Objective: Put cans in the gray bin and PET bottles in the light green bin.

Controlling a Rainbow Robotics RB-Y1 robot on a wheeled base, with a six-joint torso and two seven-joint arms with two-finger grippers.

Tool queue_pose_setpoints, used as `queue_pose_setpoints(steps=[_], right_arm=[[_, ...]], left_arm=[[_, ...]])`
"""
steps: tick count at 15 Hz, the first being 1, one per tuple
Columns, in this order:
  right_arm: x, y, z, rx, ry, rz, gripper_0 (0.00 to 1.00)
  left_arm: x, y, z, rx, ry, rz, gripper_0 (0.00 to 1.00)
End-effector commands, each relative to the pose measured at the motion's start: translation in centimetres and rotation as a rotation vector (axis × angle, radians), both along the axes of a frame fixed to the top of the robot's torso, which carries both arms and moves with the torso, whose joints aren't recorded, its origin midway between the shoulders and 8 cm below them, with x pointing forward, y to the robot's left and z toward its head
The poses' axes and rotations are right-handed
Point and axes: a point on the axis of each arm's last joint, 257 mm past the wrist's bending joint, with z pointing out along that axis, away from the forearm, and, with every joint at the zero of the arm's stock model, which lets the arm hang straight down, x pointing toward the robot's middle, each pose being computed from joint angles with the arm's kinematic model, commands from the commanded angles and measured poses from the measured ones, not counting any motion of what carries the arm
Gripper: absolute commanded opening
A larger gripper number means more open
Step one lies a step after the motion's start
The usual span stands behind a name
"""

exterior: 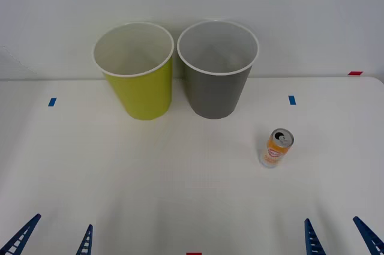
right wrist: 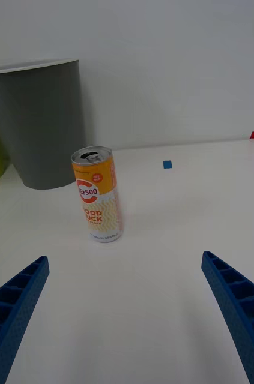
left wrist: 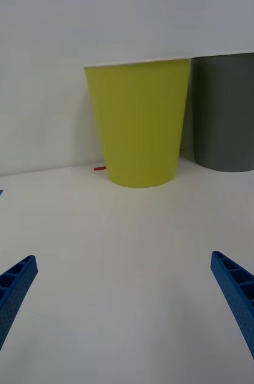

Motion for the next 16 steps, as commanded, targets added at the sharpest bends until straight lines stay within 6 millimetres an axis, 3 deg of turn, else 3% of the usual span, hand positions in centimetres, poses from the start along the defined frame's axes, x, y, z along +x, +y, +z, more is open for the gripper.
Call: queue_pose_setpoints(steps=[1, 16], right_arm=[[0.0, 0.0, 0.0, 0.0, 0.0, 0.0, 0.88], [0.0, 0.0, 0.0, 0.0, 0.0, 0.0, 0.88]], left_arm=[[0.0, 0.0, 0.0, 0.0, 0.0, 0.0, 1.0], [0.0, 0.0, 0.0, 0.0, 0.0, 0.0, 1.0]])
